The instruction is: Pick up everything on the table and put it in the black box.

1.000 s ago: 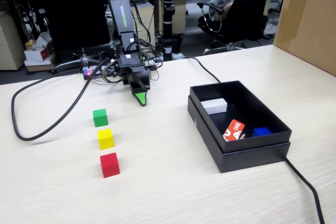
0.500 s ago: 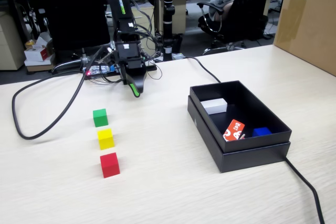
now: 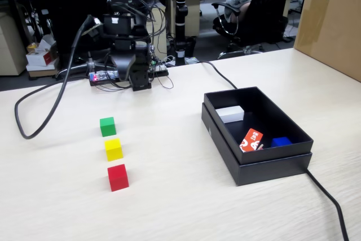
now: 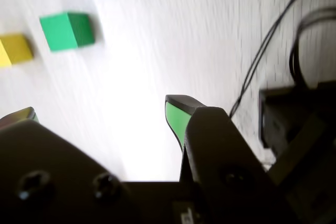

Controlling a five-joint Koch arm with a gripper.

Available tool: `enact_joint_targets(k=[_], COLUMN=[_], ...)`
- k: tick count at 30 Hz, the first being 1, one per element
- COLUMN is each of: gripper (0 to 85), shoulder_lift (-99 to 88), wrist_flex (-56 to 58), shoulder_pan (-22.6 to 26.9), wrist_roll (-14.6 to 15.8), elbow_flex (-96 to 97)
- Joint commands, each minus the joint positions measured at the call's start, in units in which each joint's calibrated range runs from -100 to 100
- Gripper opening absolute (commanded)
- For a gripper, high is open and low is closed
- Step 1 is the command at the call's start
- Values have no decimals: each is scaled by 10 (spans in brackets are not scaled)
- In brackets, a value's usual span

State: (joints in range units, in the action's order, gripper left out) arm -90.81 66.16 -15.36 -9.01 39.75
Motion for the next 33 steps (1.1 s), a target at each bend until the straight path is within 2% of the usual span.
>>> enact_joint_targets(k=[1, 5, 11, 21, 33], gripper=[473, 473, 475, 477, 477], shoulder_lift=[102, 305, 477, 607, 707], wrist_flex=[0, -1, -7, -56, -88], shoulder_pan=[-31, -42, -43, -38, -23], wrist_roll=[-30, -29, -29, -53, -50], elbow_flex=[-68, -157, -242, -255, -293])
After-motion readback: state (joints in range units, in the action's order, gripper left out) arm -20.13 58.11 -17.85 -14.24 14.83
